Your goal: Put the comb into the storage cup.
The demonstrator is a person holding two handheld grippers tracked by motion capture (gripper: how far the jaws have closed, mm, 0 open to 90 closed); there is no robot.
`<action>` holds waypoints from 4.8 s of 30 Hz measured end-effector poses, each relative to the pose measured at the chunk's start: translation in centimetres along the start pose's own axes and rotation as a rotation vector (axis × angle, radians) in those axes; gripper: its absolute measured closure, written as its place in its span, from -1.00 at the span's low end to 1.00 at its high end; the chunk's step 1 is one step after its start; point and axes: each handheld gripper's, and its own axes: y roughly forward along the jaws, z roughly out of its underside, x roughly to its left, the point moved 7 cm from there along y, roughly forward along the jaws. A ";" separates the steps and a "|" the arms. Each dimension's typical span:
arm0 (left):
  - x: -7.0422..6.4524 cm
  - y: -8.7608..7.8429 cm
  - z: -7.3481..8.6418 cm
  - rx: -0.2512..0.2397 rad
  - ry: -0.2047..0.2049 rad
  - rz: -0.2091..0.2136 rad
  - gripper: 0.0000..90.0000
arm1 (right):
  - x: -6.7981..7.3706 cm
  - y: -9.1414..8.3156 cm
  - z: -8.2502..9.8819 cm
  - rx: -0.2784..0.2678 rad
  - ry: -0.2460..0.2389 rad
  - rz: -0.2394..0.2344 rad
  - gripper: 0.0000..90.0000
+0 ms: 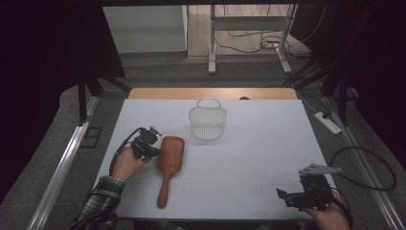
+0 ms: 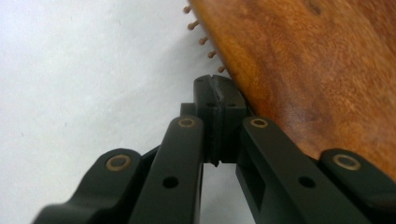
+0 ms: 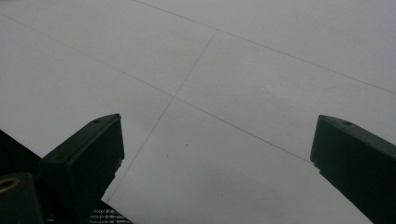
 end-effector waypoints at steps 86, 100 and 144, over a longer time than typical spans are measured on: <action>-4.0 -6.7 6.3 -0.277 0.013 0.140 -1.00 | 0.3 -0.6 -0.1 -0.054 -0.029 -0.002 -0.97; -4.0 -4.5 5.6 -0.226 0.025 0.115 -1.00 | 0.3 -0.4 -0.1 -0.047 -0.034 -0.001 -0.96; -4.9 -1.1 5.4 -0.027 0.058 0.055 -0.07 | 0.4 -0.3 -0.1 -0.032 -0.051 0.000 -0.95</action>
